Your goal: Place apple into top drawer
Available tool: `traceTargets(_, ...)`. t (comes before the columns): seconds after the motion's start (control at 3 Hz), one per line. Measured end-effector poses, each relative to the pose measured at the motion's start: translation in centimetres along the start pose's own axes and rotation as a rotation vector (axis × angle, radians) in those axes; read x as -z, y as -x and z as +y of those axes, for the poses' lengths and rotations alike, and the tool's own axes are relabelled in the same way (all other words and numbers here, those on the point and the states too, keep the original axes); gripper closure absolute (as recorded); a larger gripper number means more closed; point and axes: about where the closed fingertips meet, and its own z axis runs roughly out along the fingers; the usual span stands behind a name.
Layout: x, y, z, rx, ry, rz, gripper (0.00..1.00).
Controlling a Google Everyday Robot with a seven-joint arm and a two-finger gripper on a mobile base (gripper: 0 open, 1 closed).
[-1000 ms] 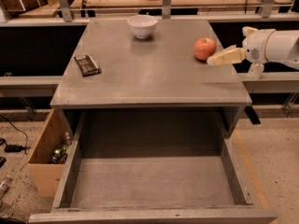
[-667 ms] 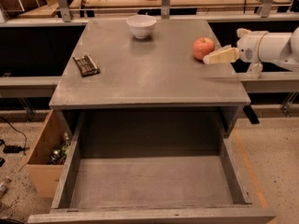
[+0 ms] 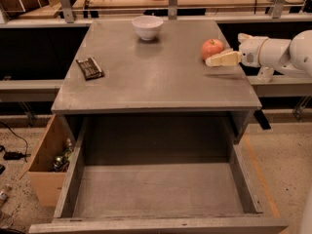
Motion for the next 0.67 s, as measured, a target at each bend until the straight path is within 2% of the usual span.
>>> traceTargets(0.33,-2.7,-0.2,0.6,-0.017,0.047,-0.028,0.02)
traceTargets(0.67,-4.2,-0.2,1.0,-0.02,0.062,-0.04,0.26)
